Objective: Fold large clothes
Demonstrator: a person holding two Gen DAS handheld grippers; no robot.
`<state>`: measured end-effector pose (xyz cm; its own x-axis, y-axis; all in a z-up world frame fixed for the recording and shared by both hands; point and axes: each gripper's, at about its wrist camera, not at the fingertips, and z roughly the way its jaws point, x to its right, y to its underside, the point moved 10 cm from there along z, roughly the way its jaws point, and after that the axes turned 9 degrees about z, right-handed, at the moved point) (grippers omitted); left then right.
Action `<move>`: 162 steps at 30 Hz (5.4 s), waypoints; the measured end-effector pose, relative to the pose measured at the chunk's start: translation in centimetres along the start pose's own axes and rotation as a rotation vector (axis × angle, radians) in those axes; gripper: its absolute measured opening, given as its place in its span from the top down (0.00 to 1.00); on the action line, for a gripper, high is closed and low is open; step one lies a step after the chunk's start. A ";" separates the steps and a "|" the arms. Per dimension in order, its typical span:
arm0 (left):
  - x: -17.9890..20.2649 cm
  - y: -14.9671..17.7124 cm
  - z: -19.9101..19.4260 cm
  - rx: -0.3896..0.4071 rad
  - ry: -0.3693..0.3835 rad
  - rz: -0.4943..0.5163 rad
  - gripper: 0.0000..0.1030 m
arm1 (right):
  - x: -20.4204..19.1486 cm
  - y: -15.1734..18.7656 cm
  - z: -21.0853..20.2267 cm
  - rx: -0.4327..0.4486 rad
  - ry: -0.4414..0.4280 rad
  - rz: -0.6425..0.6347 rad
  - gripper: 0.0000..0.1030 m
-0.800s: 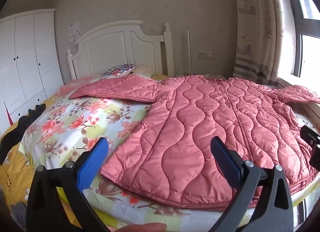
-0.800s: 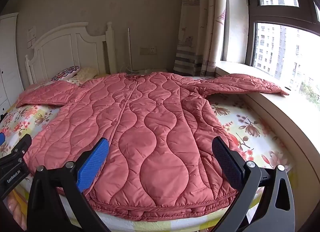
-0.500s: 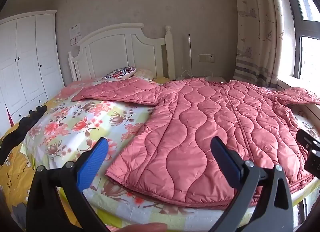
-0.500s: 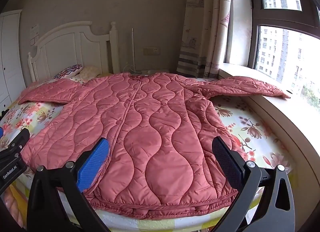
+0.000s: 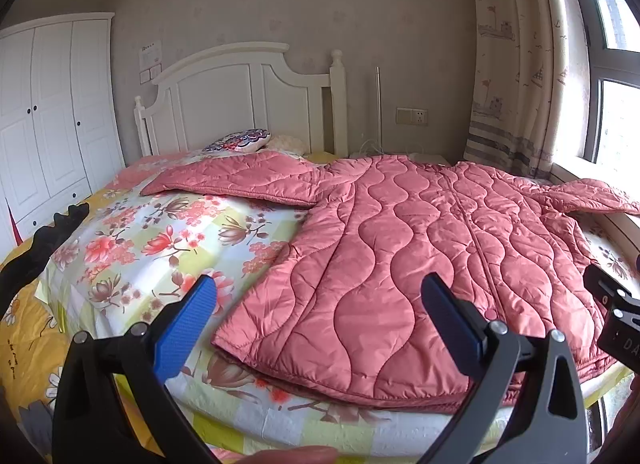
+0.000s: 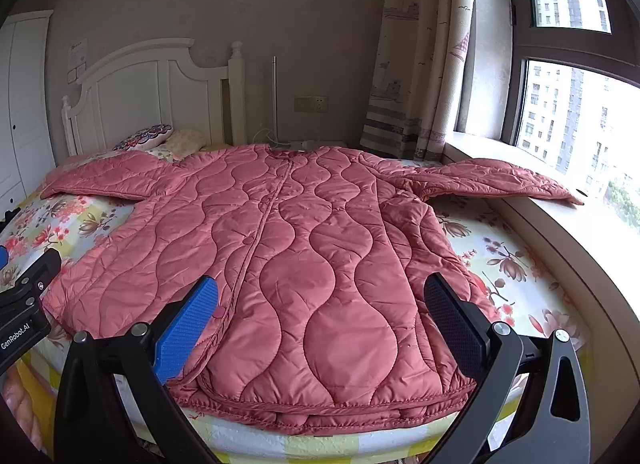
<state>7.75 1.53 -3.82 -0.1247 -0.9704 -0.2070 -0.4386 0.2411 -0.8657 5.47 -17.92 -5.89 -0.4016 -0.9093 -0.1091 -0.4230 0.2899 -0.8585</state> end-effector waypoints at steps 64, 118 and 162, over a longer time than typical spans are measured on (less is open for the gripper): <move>0.0 1.3 -0.2 -0.018 0.024 0.002 0.02 | -0.2 0.7 0.1 -0.016 -0.012 0.004 0.04; 3.6 -1.4 28.9 -0.418 0.207 0.039 0.02 | 6.7 -21.8 27.6 0.173 0.301 -0.301 0.79; 3.7 -1.4 28.4 -0.415 0.211 0.027 0.02 | 10.5 -9.0 26.1 -0.173 0.234 -0.248 0.14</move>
<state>33.13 -2.89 -16.31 -0.3002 -0.9494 -0.0923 -0.7463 0.2941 -0.5971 26.22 -37.86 -12.41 -0.4359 -0.8711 0.2261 -0.6533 0.1335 -0.7452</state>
